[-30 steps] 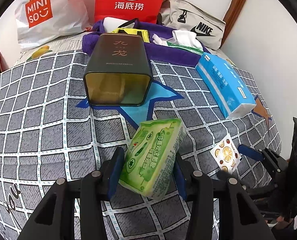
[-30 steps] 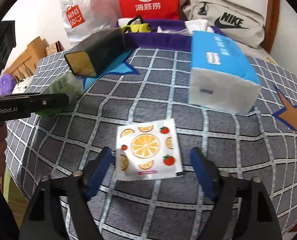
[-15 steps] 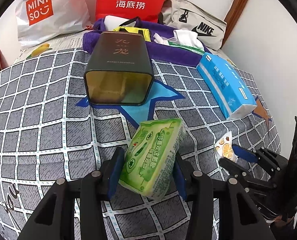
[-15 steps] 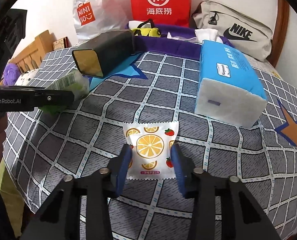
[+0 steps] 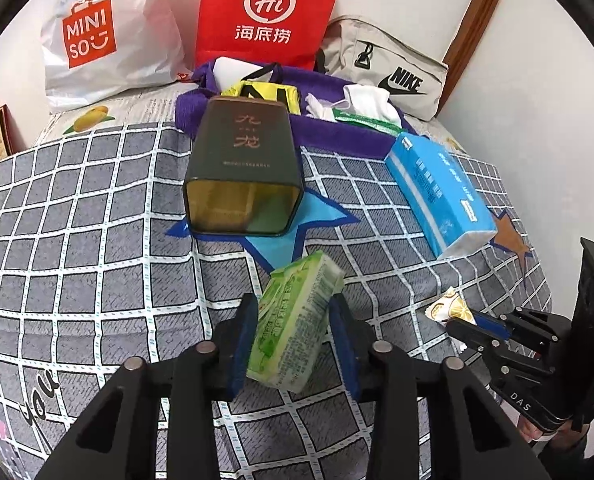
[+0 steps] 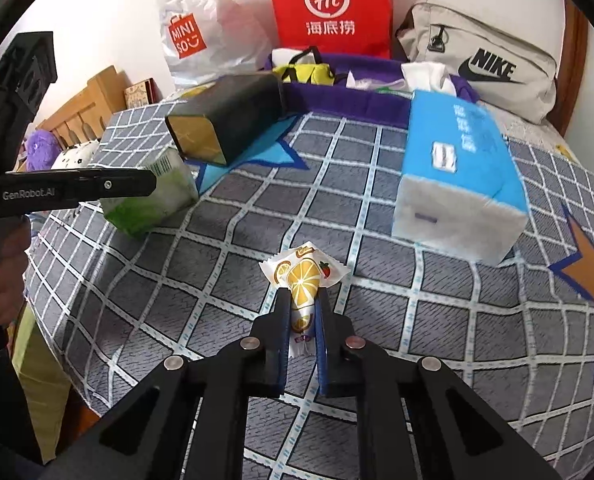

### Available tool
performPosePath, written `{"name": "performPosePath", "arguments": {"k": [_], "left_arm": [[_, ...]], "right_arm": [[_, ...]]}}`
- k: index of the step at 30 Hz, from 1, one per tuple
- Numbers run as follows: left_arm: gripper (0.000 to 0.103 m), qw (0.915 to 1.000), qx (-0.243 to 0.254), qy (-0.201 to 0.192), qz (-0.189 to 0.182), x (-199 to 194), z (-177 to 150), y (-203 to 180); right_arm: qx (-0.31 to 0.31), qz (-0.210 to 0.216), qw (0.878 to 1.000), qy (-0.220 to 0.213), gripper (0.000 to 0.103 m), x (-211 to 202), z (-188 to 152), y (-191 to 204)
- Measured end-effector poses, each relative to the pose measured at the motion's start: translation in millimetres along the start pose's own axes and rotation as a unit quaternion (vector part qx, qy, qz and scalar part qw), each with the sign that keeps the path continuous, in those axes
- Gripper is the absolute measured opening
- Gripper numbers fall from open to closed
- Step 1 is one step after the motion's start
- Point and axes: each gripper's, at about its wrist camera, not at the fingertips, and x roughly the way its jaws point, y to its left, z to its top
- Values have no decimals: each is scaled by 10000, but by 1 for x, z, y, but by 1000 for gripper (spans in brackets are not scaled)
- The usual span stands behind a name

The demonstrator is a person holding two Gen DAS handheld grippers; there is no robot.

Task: Organize soft objects
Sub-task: 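Lift the wipe packet with the right tool while the left tool lifts the soap bar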

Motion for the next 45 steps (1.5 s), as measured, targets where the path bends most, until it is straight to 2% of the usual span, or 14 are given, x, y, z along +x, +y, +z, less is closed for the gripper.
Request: {"name": "performPosePath", "arguments": {"k": [3, 8, 11, 12, 18, 23, 24, 25, 26, 27, 28, 32, 37, 45], "left_arm": [[24, 10000, -12, 45, -50, 0, 1, 1], [23, 9998, 63, 156, -142, 4, -1, 1], [29, 9996, 176, 211, -114, 7, -3, -3], [36, 9994, 231, 242, -62, 9, -5, -5], [59, 9963, 632, 512, 282, 31, -18, -18], [60, 9905, 934, 627, 788, 47, -23, -26], [59, 9899, 995, 559, 841, 46, -23, -28], [46, 9901, 996, 522, 839, 45, -23, -28], [39, 9913, 959, 510, 747, 43, -22, -28], [28, 9922, 916, 520, 668, 42, -21, -26], [23, 9934, 844, 535, 571, 41, -19, -24], [20, 9949, 710, 453, 561, 32, -12, -17], [20, 9975, 568, 233, 349, 9, 0, -15], [20, 9987, 398, -47, 318, -6, 38, -17]], "right_arm": [[-42, 9, 9999, -99, 11, -9, 5, -1], [-67, 63, 9998, -204, 11, -19, 12, -4], [-77, 96, 9997, -213, 11, -20, 12, -5], [-68, 109, 9997, -205, 11, -19, 11, -6], [18, 200, 9997, -123, 11, -12, 6, -7], [13, 262, 9996, -51, 11, -6, 4, -7], [10, 264, 9996, -37, 11, -5, 3, -7], [14, 263, 9996, -43, 11, -5, 3, -7], [22, 277, 9996, -58, 11, -6, 4, -8], [27, 286, 9996, -75, 11, -7, 5, -8], [35, 282, 9995, -100, 11, -8, 6, -9], [31, 282, 9995, -156, 11, -13, 10, -12], [-16, 278, 9994, -219, 11, -19, 17, -14], [-56, 168, 9990, -399, 11, -27, 48, -27]]}}
